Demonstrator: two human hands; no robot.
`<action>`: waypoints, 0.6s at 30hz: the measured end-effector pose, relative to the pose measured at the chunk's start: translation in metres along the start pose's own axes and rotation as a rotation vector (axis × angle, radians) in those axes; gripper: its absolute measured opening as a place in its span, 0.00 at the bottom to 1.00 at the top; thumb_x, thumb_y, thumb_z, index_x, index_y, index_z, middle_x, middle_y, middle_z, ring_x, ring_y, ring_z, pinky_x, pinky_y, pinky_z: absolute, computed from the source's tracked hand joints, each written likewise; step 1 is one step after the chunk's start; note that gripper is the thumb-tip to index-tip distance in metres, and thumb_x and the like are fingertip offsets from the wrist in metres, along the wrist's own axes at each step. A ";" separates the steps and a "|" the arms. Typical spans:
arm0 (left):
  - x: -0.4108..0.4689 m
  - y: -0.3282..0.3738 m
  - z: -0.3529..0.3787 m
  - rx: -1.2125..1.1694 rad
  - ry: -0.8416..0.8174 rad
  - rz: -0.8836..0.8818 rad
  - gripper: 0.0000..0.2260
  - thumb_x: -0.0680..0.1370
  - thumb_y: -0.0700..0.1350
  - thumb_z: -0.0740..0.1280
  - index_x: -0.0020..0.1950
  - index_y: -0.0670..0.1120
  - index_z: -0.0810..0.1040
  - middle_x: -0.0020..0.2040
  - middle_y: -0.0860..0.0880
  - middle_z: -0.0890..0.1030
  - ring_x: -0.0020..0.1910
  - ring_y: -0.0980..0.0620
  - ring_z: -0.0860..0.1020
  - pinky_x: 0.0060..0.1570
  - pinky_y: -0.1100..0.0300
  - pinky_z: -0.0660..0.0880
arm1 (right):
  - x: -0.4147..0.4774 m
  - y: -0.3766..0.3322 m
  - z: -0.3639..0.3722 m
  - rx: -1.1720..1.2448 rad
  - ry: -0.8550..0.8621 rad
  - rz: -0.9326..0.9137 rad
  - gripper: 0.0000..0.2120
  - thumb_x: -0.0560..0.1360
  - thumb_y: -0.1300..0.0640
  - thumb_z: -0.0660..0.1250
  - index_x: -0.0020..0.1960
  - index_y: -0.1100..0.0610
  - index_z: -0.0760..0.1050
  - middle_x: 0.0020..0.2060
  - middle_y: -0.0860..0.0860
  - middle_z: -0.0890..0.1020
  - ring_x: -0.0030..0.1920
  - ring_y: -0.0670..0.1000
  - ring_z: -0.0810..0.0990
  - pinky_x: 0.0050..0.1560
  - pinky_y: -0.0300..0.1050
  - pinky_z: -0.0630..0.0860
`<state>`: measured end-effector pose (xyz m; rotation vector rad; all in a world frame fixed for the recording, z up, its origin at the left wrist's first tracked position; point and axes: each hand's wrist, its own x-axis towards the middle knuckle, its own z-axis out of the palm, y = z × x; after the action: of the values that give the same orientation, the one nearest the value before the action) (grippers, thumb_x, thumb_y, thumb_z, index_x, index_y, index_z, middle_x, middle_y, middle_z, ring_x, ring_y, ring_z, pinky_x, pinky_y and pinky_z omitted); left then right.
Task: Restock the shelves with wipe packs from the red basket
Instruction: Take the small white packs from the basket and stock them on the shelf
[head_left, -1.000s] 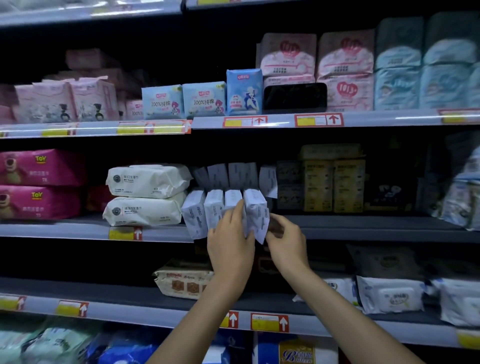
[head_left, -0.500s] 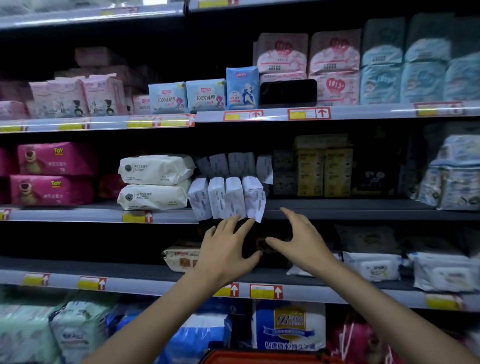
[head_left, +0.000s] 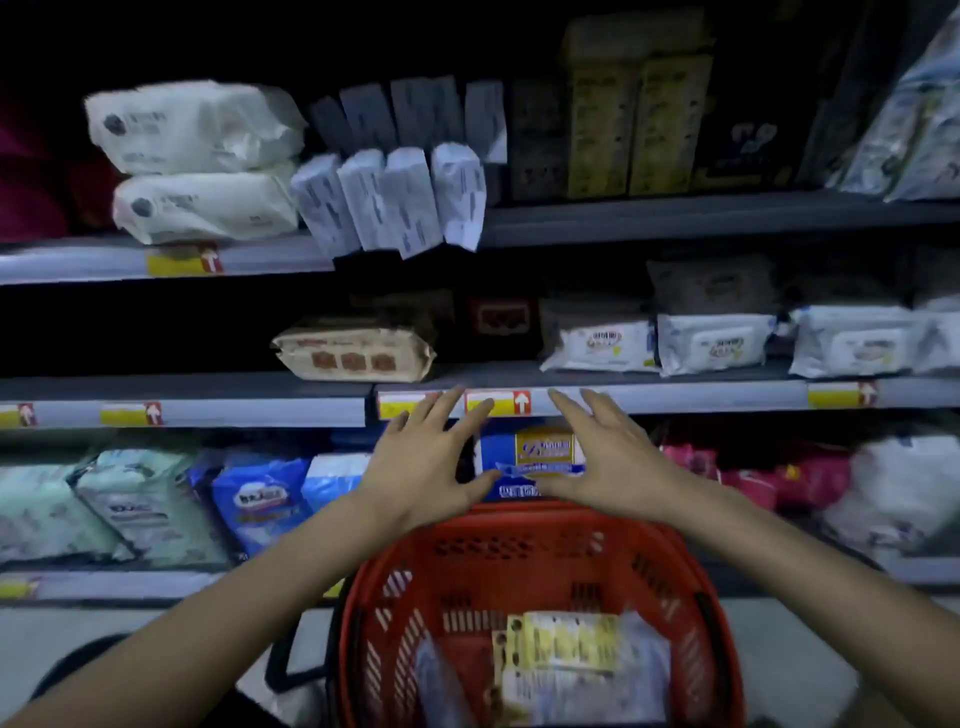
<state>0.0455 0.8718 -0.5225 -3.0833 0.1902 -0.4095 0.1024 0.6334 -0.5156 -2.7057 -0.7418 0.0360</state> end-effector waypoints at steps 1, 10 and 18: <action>-0.003 0.001 0.015 -0.014 -0.032 -0.001 0.42 0.72 0.74 0.48 0.85 0.59 0.51 0.85 0.47 0.54 0.83 0.43 0.55 0.77 0.40 0.62 | -0.001 0.007 0.014 -0.013 -0.018 -0.010 0.53 0.71 0.31 0.70 0.84 0.46 0.42 0.82 0.57 0.47 0.83 0.58 0.45 0.80 0.58 0.53; -0.040 0.022 0.157 -0.078 -0.343 0.027 0.37 0.74 0.69 0.55 0.82 0.56 0.61 0.79 0.47 0.67 0.76 0.42 0.69 0.69 0.44 0.70 | -0.024 0.066 0.120 -0.096 -0.466 -0.009 0.42 0.76 0.40 0.71 0.82 0.53 0.55 0.75 0.58 0.66 0.75 0.60 0.66 0.73 0.53 0.67; -0.055 0.062 0.244 -0.126 -0.614 0.149 0.31 0.80 0.63 0.63 0.80 0.54 0.64 0.74 0.48 0.72 0.72 0.43 0.72 0.68 0.45 0.71 | -0.029 0.100 0.159 -0.344 -0.801 -0.029 0.28 0.81 0.47 0.68 0.77 0.54 0.66 0.68 0.56 0.76 0.67 0.59 0.76 0.62 0.51 0.76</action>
<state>0.0491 0.8193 -0.7753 -3.1031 0.4293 0.5688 0.1090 0.5877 -0.6996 -2.9756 -1.0693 1.1298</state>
